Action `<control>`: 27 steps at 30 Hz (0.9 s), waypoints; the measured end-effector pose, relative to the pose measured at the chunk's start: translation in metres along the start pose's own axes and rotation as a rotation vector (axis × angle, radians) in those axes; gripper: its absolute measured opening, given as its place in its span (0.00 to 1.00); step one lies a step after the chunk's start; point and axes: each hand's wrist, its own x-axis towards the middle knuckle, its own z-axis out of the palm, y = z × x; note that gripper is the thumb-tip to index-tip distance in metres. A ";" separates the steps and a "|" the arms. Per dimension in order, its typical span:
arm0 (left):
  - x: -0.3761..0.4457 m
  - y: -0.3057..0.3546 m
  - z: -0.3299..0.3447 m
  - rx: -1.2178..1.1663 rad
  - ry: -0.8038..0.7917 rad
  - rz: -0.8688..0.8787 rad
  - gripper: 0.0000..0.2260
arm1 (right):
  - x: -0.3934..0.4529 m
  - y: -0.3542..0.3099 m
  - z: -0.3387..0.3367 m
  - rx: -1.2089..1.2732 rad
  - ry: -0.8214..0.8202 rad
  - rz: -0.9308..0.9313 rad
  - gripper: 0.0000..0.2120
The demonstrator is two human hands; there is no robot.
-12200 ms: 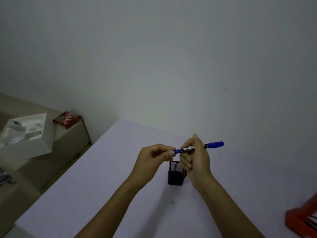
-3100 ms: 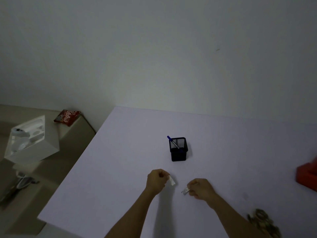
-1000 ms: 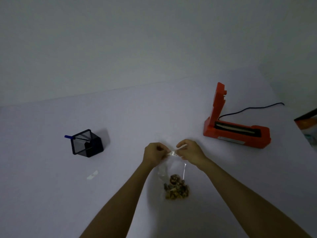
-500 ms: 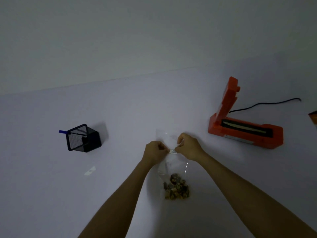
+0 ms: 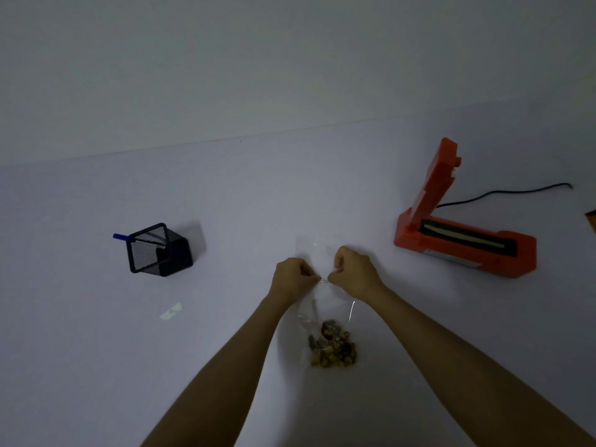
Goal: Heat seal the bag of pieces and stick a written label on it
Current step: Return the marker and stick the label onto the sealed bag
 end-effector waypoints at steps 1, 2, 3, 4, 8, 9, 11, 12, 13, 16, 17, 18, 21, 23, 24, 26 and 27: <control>-0.001 0.000 0.001 -0.002 0.007 0.001 0.06 | -0.001 0.000 0.001 -0.002 0.007 -0.001 0.11; -0.001 0.000 0.001 -0.005 0.015 0.001 0.06 | -0.001 0.000 0.002 0.001 0.013 0.001 0.11; -0.002 -0.001 0.001 -0.009 0.021 0.004 0.06 | -0.002 0.000 0.003 0.009 0.020 0.002 0.11; -0.002 0.000 0.001 -0.013 0.025 0.008 0.06 | -0.003 0.000 0.004 0.015 0.026 0.002 0.12; -0.001 0.000 -0.001 -0.012 0.020 0.028 0.06 | -0.006 0.001 0.009 0.010 0.027 -0.027 0.16; -0.001 0.000 -0.002 -0.012 0.018 0.032 0.07 | -0.005 0.002 0.008 0.014 0.018 -0.028 0.15; -0.001 -0.001 -0.003 -0.018 0.009 0.041 0.06 | -0.003 0.005 0.003 0.036 0.002 -0.022 0.12; -0.001 -0.001 -0.004 -0.022 0.002 0.043 0.06 | -0.002 0.007 0.000 0.045 -0.006 -0.024 0.11; -0.001 -0.001 -0.005 -0.023 -0.008 0.046 0.06 | -0.001 0.008 -0.004 0.046 -0.018 -0.032 0.11; 0.000 -0.005 -0.008 -0.025 -0.029 0.055 0.05 | -0.001 0.009 -0.010 0.024 -0.059 -0.056 0.11; 0.000 -0.006 -0.009 -0.020 -0.030 0.058 0.05 | -0.002 0.008 -0.010 0.028 -0.064 -0.060 0.11; 0.000 -0.006 -0.009 -0.014 -0.030 0.060 0.05 | -0.003 0.007 -0.008 0.035 -0.064 -0.061 0.12; 0.001 -0.005 -0.009 -0.017 -0.030 0.056 0.04 | -0.005 0.006 -0.002 0.018 -0.064 -0.055 0.18; 0.001 -0.003 -0.009 -0.018 -0.032 0.049 0.04 | -0.005 0.007 -0.001 0.012 -0.071 -0.055 0.18; 0.001 -0.003 -0.010 -0.019 -0.034 0.047 0.04 | -0.004 0.008 -0.002 0.018 -0.076 -0.050 0.17; 0.002 -0.003 -0.010 -0.020 -0.035 0.043 0.05 | -0.002 0.010 -0.005 0.025 -0.086 -0.039 0.15; 0.002 -0.003 -0.010 -0.019 -0.035 0.040 0.05 | -0.002 0.011 -0.007 0.030 -0.087 -0.039 0.14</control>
